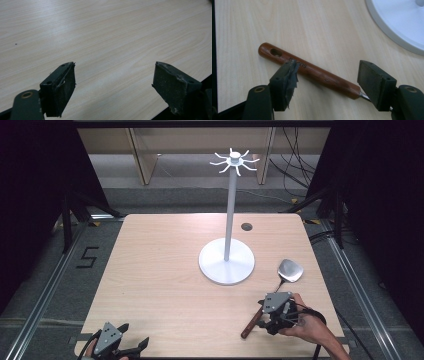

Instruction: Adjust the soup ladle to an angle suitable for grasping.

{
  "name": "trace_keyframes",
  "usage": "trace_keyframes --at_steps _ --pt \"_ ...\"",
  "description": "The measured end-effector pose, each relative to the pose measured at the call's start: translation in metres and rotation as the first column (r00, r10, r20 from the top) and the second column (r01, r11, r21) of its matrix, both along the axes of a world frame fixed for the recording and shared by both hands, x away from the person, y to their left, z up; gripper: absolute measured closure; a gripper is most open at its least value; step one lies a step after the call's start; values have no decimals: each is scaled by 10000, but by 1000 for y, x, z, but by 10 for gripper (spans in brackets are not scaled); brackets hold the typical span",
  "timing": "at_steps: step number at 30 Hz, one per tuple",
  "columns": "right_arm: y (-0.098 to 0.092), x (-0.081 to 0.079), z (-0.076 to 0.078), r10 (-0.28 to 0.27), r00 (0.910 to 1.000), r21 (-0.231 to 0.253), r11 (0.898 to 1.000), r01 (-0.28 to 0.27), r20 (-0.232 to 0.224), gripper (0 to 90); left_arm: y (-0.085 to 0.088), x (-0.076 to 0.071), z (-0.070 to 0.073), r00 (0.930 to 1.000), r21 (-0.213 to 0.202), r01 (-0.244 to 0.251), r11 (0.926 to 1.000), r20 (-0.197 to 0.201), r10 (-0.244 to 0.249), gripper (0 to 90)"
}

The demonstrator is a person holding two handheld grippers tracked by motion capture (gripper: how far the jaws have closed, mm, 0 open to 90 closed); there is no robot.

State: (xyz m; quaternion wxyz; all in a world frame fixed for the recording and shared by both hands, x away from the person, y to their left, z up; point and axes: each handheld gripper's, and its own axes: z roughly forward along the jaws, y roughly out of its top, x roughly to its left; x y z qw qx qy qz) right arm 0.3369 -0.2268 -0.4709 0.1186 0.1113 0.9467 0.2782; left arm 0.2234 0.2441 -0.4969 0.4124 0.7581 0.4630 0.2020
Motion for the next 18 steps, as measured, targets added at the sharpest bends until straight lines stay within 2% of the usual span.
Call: trace_keyframes --at_steps 2,3,4,6,7,9,10,11,12,14,17,18 --pt "3 2 -2 111 9999 -108 9999 -112 -71 329 1 0 0 10000 93 28 10000 2 -28 175" --pt "3 1 -2 -65 9997 -134 9999 61 -251 328 0 0 0 10000 12 14 10000 21 -14 175" --pt "4 4 -3 231 9996 -195 9995 -235 -184 326 0 0 0 10000 25 40 10000 -6 -40 175" --pt "4 4 -5 288 9986 -300 9991 -301 -450 327 1 0 0 10000 93 45 9999 -24 -45 175" --pt "4 6 -6 411 9987 -370 9984 -422 -295 324 0 0 0 10000 -5 -3 10000 -10 3 175" --pt "5 6 -7 446 9983 -385 9982 -460 -384 324 0 0 0 10000 4 16 10000 17 -16 175" --pt "6 7 -8 693 9969 -567 9958 -713 -365 316 1 0 0 10000 109 55 9999 -32 -54 175" --pt "6 7 -8 693 9969 -567 9958 -713 -365 316 1 0 0 10000 109 55 9999 -32 -54 175" --pt "9 9 -10 893 9958 -862 9921 -909 -223 309 0 0 0 10000 92 34 10000 -17 -34 174" --pt "10 10 -10 916 9954 -900 9915 -937 -279 310 0 0 0 10000 73 17 10000 7 -17 175" --pt "11 11 -12 1030 9925 -992 9890 -1093 -664 305 1 0 0 10000 88 32 10000 -1 -32 175" --pt "11 11 -12 1030 9925 -992 9890 -1093 -664 305 1 0 0 10000 88 32 10000 -1 -32 175"
